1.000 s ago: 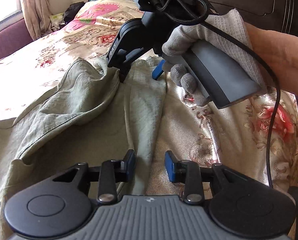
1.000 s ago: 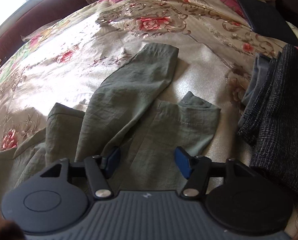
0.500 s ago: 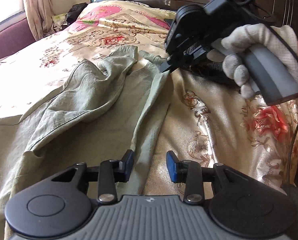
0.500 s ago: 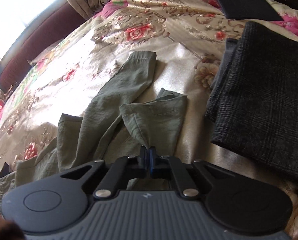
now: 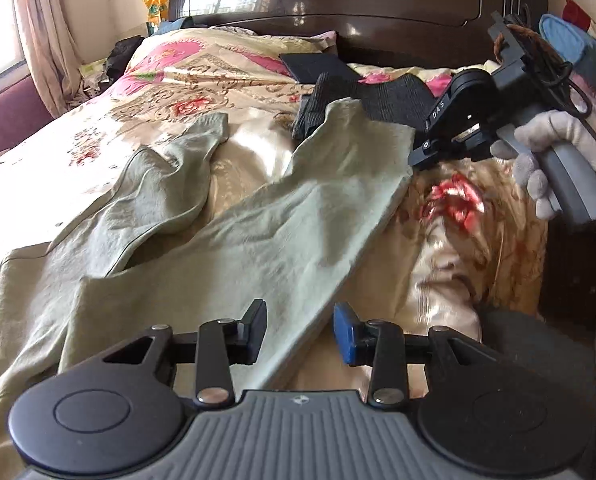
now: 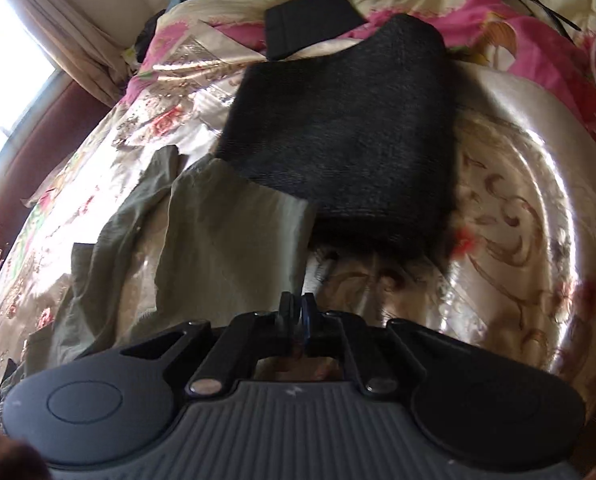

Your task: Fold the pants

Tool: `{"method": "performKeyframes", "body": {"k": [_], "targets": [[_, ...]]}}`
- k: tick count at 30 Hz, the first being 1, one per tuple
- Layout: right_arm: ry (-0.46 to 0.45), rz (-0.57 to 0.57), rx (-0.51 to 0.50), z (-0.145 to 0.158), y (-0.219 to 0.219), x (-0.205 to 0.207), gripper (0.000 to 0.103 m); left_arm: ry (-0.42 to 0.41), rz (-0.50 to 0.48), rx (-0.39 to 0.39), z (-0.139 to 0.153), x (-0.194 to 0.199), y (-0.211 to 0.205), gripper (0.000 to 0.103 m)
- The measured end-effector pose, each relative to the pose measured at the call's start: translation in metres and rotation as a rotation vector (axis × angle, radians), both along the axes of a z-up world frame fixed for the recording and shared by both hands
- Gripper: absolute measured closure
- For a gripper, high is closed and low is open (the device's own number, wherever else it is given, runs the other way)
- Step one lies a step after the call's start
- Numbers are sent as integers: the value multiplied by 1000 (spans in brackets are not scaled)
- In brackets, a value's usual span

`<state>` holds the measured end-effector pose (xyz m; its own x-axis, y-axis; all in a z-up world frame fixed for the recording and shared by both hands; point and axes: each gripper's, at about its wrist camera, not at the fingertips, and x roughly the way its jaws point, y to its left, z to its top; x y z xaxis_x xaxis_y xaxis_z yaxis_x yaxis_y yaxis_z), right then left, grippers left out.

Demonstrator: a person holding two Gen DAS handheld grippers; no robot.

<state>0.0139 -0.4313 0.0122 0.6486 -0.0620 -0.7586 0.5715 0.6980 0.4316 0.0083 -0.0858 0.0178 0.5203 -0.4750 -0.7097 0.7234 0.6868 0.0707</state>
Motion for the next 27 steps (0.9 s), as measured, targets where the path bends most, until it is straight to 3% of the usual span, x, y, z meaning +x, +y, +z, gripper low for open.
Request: {"method": "performKeyframes", "body": {"k": [8, 12, 15, 19, 21, 22, 23, 24, 27], "targets": [[-126, -55, -20, 24, -7, -25, 101, 3, 266, 49, -2, -38, 96, 49], [-105, -12, -71, 37, 0, -38, 98, -7, 405, 40, -6, -49, 139, 49], [-69, 178, -122, 42, 41, -34, 95, -40, 482, 60, -4, -57, 170, 48], [-85, 578, -181, 45, 144, -22, 93, -95, 575, 140, -1, -59, 218, 48], [-106, 766, -196, 45, 201, -13, 87, -126, 610, 184, 1, -59, 239, 47], [-111, 838, -210, 44, 222, -10, 78, -140, 623, 206, 2, -59, 251, 47], [-118, 927, -233, 43, 248, -8, 71, -149, 629, 221, 3, -59, 260, 43], [-131, 1027, -274, 41, 279, -8, 69, -161, 631, 240, 3, -60, 270, 34], [-140, 1238, -394, 32, 342, -11, 67, -181, 663, 274, -3, -55, 293, 27]]}}
